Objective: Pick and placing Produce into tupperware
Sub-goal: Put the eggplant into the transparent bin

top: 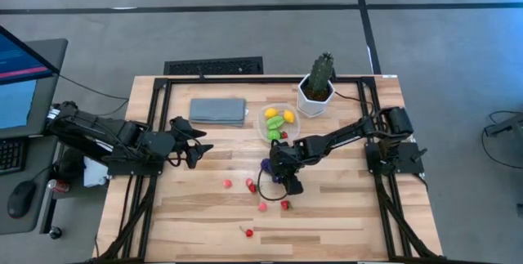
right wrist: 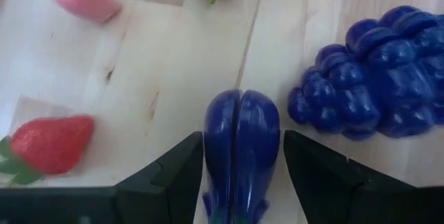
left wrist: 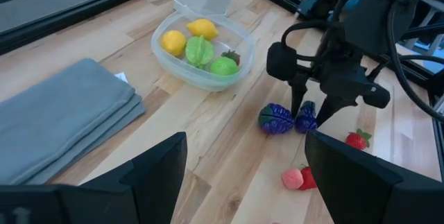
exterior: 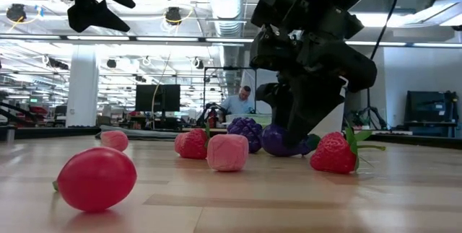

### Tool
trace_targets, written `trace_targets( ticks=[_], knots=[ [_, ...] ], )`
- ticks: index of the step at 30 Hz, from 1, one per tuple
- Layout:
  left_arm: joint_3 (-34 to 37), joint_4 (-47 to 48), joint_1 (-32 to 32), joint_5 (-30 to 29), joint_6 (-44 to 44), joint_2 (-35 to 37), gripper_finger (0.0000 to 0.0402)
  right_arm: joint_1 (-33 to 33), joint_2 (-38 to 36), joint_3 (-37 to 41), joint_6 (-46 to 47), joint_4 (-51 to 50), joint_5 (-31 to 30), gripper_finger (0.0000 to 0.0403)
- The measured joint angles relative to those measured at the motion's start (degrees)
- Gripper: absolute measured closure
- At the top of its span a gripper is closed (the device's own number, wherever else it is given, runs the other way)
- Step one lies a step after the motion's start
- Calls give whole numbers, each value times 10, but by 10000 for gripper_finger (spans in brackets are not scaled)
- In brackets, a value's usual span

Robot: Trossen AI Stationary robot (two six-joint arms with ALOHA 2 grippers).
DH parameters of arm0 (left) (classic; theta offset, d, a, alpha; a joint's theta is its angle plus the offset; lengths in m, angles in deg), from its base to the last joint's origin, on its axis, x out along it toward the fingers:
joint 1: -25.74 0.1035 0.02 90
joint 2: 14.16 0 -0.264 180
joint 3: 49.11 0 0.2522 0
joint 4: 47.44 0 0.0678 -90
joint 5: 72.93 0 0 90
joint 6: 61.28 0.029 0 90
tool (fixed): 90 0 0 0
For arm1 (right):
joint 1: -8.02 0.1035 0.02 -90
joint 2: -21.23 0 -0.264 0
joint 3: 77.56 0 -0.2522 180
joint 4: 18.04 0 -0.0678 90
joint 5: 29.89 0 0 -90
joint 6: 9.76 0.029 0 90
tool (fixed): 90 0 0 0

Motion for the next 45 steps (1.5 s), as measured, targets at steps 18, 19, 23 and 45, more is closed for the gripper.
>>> trace_targets(
  ticks=[18, 19, 23, 45],
  knots=[
    [0, 0, 0, 1, 0, 0, 120, -7, 30, -2, 56, 27, 24, 188],
    [0, 0, 0, 1, 0, 0, 120, -7, 30, -2, 56, 27, 24, 189],
    [0, 0, 0, 1, 0, 0, 120, -7, 31, -2, 59, 28, 24, 197],
    [0, 0, 0, 0, 0, 0, 120, -7, 31, -2, 66, 28, 24, 213]
  ],
)
